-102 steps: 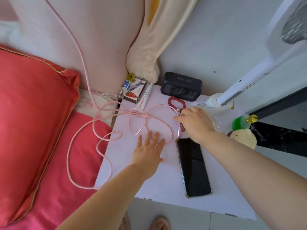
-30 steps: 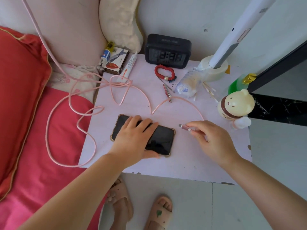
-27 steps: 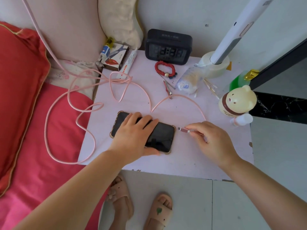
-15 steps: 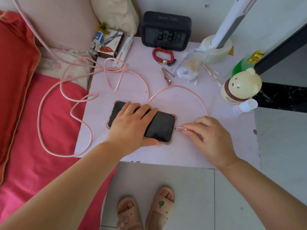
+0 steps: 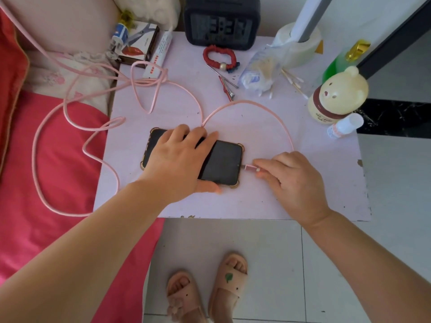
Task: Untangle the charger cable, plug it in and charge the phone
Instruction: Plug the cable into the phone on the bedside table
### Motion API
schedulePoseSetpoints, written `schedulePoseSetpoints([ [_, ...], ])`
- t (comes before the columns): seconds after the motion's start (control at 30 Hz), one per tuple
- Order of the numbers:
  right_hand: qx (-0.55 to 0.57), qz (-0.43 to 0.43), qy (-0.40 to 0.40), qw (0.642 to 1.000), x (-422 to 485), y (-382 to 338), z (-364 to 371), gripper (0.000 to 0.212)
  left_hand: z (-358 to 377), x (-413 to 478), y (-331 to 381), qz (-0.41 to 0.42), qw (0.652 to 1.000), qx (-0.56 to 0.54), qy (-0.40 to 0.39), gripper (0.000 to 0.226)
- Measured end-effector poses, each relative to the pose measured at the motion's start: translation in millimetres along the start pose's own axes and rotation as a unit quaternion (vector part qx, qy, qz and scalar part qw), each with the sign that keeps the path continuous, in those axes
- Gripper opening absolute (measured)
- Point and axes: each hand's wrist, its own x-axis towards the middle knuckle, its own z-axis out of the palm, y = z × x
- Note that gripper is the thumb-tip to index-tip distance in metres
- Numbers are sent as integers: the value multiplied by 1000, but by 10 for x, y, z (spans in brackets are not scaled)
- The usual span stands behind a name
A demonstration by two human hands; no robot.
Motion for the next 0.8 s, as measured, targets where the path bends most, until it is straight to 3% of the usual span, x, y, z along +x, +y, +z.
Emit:
schedulePoseSetpoints([
  [0.23,1,-24,-5,1000,50,26,-30,10,13,81,-26,14,998,-55,0,100],
  [0.43,88,71,24,993,67,-26,-63,10,-38,53,-78,3,979,-192,62,92],
  [0.53,115,74,59,989,121,-71,-124,10,-106,50,-102,-12,965,-243,99,93],
  [0.8,122,76,62,988,192,-128,-195,16,-181,-7,-91,-9,958,-267,109,96],
])
